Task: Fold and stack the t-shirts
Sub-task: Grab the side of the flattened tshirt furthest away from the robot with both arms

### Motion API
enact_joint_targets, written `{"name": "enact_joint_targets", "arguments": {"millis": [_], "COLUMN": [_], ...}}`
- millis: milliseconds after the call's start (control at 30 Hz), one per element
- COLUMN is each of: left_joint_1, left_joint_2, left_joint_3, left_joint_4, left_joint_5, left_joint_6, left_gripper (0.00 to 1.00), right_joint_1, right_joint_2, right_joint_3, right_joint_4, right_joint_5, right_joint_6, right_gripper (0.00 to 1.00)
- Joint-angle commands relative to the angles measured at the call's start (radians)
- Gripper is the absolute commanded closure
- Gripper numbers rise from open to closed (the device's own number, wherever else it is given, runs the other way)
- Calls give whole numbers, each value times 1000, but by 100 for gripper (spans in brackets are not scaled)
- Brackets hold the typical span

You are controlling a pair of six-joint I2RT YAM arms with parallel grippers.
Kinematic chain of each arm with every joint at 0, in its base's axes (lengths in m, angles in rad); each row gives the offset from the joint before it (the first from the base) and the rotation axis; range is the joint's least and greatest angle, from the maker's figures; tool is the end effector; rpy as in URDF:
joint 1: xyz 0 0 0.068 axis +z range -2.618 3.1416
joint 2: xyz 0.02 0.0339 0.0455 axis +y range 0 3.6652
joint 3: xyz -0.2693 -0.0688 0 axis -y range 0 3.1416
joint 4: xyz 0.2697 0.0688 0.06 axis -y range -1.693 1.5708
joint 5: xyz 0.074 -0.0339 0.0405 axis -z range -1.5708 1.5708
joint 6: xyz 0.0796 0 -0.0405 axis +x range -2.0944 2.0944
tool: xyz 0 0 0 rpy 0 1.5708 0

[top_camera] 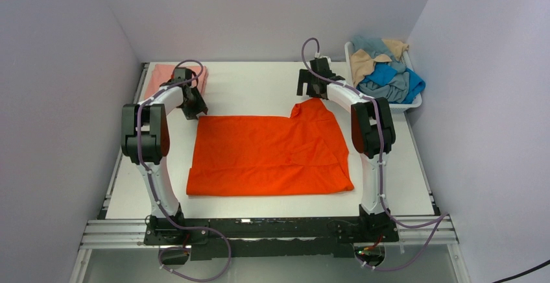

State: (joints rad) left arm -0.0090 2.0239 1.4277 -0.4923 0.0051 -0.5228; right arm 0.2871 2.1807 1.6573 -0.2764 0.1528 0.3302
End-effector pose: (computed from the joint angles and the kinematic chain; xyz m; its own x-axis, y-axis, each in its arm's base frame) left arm 0.4660 -0.0046 0.1178 -0.7732 -0.4924 -0.3996 -0.4325 0.8703 -0.2355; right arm 0.5254 0.1425 0.1419 -0.7085 0.1250 -0.6946 0.0545 0.9909 0.1227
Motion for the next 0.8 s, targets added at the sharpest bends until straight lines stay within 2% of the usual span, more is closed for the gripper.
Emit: {"name": "enact_joint_targets", "arguments": {"millis": [0,100,200,233,267,533,667,767], "left_joint_1": [-13,-17,-18,-19,-19,-21,-20,-21], "left_joint_2": [-11,-28,-23,-20,-19,-66,-73,-87], "left_joint_3": [-32,-59,-48,-41,-34,-39,-40,-53], "left_joint_4": [-44,-32,-44,-49,-54,-32,-13,-2], "left_joint_5": [37,34,37,37,35,25,51,46], "left_joint_6": [32,33,38,40,42,46,46,39], "left_gripper": [66,69,85,96,100,100,100,100], "right_joint_1": [-5,-5,-5,-5,-5,-5,-5,-5], "right_joint_2": [-10,-10,-7,-7,-5,53,108,96], "right_joint_3": [9,9,7,8,8,24,86,52], "right_joint_4": [39,37,35,31,25,13,-31,-30], "right_joint_5": [25,27,30,32,33,11,30,41], "right_joint_6": [-24,-28,-32,-33,-33,-27,-36,-33], "right_gripper": [0,0,0,0,0,8,13,21]}}
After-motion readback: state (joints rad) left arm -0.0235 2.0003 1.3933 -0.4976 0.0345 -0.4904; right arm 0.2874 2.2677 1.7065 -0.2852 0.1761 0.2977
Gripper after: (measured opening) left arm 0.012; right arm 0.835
